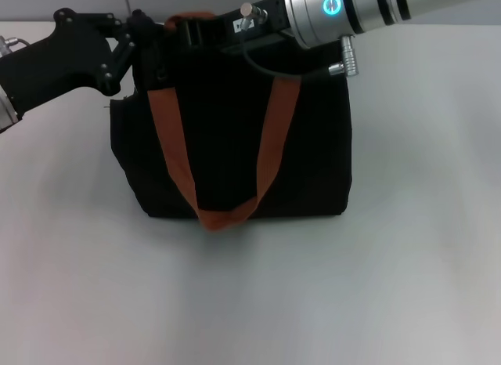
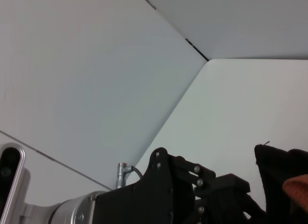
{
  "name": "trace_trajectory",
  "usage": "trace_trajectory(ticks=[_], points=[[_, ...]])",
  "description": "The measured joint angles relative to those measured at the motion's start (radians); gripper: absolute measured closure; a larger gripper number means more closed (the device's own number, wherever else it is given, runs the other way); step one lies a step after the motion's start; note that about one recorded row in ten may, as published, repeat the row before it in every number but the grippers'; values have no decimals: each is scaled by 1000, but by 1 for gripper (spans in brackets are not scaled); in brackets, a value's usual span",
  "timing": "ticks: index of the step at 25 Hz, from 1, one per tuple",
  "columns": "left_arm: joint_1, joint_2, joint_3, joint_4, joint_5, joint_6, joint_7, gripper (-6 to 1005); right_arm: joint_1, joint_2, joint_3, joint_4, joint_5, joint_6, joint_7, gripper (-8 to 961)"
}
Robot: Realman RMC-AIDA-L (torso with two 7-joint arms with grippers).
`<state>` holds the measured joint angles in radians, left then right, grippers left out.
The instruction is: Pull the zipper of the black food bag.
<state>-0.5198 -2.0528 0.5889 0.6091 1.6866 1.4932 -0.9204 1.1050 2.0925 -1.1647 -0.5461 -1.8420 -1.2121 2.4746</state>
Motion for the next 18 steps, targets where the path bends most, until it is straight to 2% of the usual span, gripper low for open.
trace_trajectory(ticks=[6,11,14,18], points=[[4,4,0,0,-1,1,0,972,-6,0,-7,-7,0,2,-12,693],[5,5,0,0,-1,2,0,971,-8,0,-7,-11,-4,3,-12,907],[7,5,-1,0,-1,2,0,971,-12,-2,-21,-32,-10,3,-2,955],[11,7,-4,0,0,2,0,971,-47,-8,-77,-116,-16,4,63,955]])
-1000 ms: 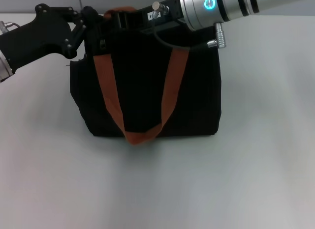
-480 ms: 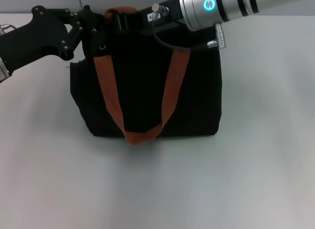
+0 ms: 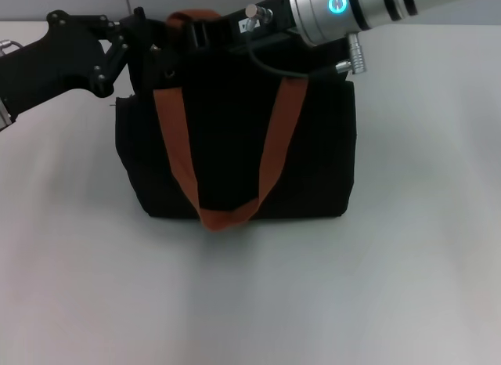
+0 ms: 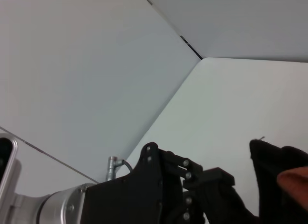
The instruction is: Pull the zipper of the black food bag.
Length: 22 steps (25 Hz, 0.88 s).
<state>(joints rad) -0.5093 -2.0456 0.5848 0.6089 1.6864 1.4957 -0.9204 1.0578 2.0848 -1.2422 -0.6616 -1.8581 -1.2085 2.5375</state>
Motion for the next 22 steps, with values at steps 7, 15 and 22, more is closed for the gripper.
trace_trajectory(ticks=[7,15,22], points=[[12,3,-4,6,-5,2,0,971,-55,-2,-28,-149,-102,-23,133,954],[25,6,-6,11,-5,9,1,971,-68,-2,-28,-206,-170,-46,198,954],[34,8,-7,12,-9,14,1,972,-104,-2,-26,-293,-224,-68,256,954]])
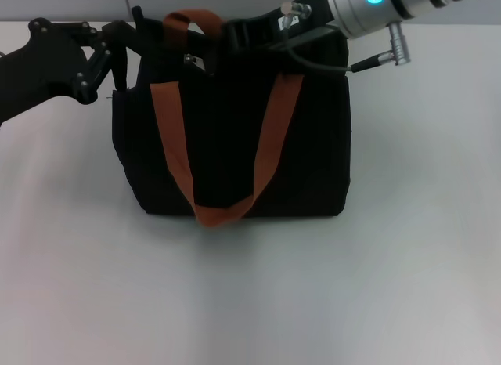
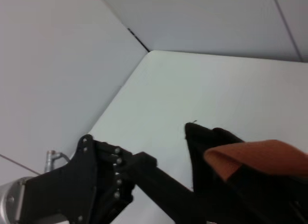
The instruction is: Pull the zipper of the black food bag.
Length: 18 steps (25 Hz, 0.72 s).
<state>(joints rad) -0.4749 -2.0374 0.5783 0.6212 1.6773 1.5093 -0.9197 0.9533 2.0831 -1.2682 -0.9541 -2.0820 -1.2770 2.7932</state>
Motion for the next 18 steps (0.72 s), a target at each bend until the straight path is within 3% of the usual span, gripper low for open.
trace_trajectory(ticks=[10,18], points=[[6,1,0,0,-2,6,-1,971,-50,0,6,-167,-152,-60,118,953],[9,0,0,0,-2,20,-1,972,-62,0,9,-179,-73,-64,80,954]])
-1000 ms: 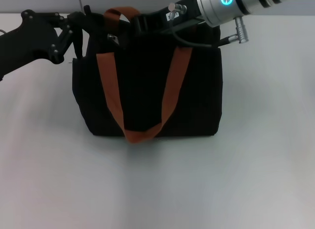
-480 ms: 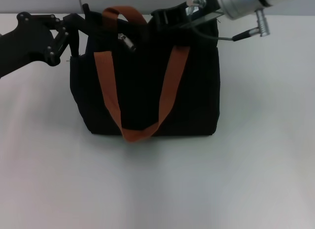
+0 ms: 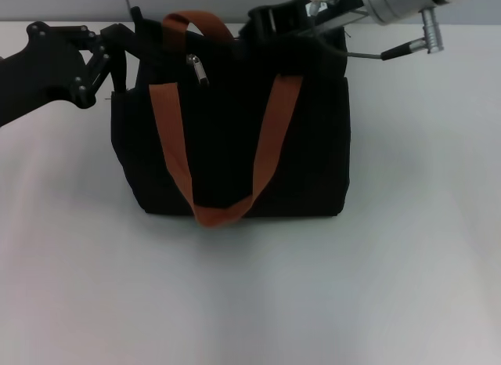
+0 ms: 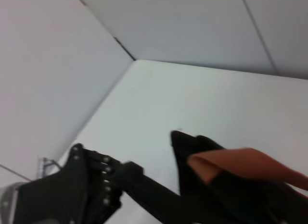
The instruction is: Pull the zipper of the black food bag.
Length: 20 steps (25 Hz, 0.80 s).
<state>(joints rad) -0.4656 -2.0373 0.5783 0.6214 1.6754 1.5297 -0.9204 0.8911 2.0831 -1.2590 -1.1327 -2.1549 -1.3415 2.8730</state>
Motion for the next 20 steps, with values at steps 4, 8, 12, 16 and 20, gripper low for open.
trace_trajectory(ticks=[4,8,12,16,20], points=[[-5,-2,0,0,0,-1,0,972,6,2,-11,18,27,19,-12,953],[-12,-6,0,0,0,-13,0,972,16,3,-17,45,46,38,-14,953],[-17,-9,0,-3,0,-45,-1,972,37,3,-27,95,50,54,-19,835],[-21,-9,1,-8,0,-74,-1,972,62,3,-34,151,51,78,-22,782],[-22,-11,5,-6,0,-74,-1,972,85,5,-40,188,53,103,-24,760]])
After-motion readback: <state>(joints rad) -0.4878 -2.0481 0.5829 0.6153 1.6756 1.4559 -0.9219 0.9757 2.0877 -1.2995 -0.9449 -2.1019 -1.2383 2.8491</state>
